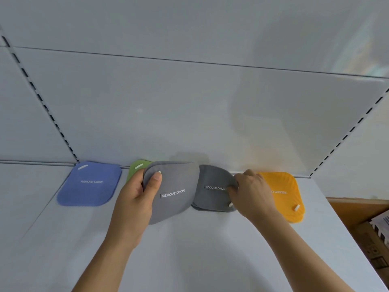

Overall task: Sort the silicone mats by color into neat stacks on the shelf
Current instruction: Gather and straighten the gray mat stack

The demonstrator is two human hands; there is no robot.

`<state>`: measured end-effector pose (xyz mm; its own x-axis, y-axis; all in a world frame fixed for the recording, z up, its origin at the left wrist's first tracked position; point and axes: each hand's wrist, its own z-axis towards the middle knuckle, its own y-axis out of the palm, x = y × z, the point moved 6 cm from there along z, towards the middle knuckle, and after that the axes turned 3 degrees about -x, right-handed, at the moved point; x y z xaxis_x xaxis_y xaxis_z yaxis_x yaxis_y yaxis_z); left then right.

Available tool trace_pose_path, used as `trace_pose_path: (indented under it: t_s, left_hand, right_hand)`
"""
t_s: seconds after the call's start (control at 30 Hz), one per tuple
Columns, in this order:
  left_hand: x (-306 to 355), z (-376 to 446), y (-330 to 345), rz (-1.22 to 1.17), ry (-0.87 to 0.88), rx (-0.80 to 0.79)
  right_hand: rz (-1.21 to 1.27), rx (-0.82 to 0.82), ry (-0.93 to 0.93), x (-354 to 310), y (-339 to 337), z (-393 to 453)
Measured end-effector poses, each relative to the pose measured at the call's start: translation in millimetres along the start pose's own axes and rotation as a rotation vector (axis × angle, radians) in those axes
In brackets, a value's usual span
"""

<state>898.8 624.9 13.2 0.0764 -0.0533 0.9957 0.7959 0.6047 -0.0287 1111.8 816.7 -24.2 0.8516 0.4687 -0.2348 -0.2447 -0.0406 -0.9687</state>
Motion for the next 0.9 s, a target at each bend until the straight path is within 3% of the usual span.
trace_pose_path:
  t_s: [0.1, 0.23, 0.33, 0.5, 0.7, 0.77, 0.9]
  left_hand:
    - [2, 0, -1, -0.014, -0.022, 0.021]
    - [9, 4, -8, -0.029, -0.022, 0.082]
    - [16, 8, -9, -0.060, -0.031, 0.092]
    - [21, 13, 1, 0.015, -0.024, 0.006]
    - [22, 10, 38, 0.013, -0.074, -0.226]
    - [19, 3, 50, -0.018, -0.104, -0.297]
    - [10, -8, 61, -0.125, -0.173, -0.311]
  right_hand:
    - [0.017, 0.021, -0.056, -5, -6, -6]
    - [0.380, 0.091, -0.164, -15, -43, -23]
    - [0.313, 0.168, -0.274, -18, -87, -41]
    - [0.283, -0.123, -0.375, -34, -132, -54]
    - [0.049, -0.248, -0.675, -85, -129, -49]
    - [0.021, -0.225, -0.668, -91, -121, -41]
    - [0.156, -0.157, -0.478, -76, -113, -28]
